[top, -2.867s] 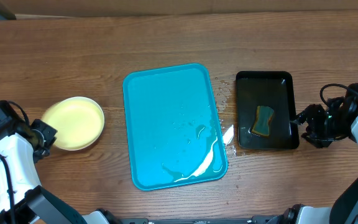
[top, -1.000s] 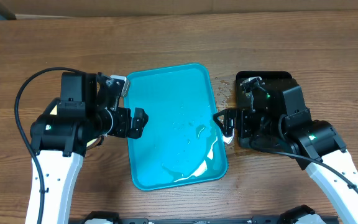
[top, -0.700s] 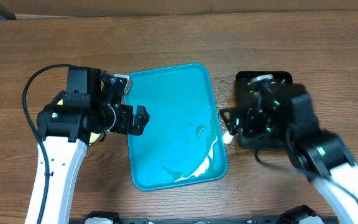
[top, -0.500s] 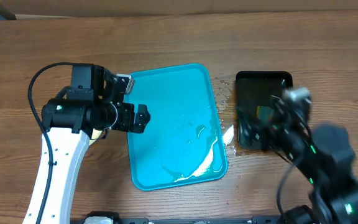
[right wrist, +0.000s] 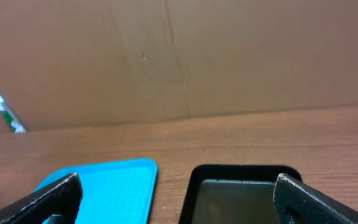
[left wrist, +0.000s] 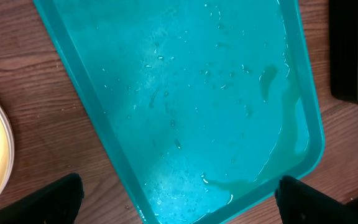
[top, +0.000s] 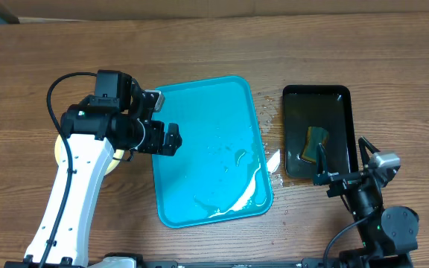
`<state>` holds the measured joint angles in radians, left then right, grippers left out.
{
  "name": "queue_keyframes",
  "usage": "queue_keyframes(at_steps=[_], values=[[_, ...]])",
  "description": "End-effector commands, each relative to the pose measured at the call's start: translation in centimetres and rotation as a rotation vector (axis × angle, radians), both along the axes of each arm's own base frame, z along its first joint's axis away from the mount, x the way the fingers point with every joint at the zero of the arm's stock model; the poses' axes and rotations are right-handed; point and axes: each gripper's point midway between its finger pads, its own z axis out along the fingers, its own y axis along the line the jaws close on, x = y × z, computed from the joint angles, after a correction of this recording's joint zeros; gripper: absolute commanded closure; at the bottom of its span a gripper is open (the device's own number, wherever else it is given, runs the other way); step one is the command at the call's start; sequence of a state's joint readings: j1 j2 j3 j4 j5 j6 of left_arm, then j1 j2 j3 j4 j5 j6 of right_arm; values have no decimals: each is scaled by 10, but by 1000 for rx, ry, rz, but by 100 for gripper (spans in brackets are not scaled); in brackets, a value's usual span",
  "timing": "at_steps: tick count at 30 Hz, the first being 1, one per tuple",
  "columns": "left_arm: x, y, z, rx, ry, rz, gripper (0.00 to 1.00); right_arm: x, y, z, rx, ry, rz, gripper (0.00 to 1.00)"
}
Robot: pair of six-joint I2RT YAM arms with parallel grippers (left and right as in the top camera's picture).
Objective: Clean dirty plates on tray and stack at the side
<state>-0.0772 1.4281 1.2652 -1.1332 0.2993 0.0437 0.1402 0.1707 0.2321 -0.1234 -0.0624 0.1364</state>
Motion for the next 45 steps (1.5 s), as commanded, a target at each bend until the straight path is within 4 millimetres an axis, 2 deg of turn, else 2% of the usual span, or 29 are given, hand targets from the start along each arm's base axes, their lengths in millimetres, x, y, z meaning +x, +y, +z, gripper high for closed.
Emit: queue_keyframes(at_steps=[1, 9, 18, 23, 41, 45], values=[[3, -2, -1, -7, 9, 7, 0, 0, -2, -11, -3, -30, -10, 0], [3, -2, -2, -7, 12, 7, 0, 0, -3, -33, 8, -103, -15, 0], [3, -2, -2, -7, 11, 7, 0, 0, -4, -36, 6, -90, -21, 0], [3, -2, -2, -7, 11, 7, 0, 1, -5, -62, -9, 14, -22, 0], [5, 0, -1, 9, 0, 10, 0, 1, -4, -62, -9, 15, -21, 0], [2, 5, 12, 73, -65, 9, 0, 1, -4, -62, -9, 15, -21, 0]])
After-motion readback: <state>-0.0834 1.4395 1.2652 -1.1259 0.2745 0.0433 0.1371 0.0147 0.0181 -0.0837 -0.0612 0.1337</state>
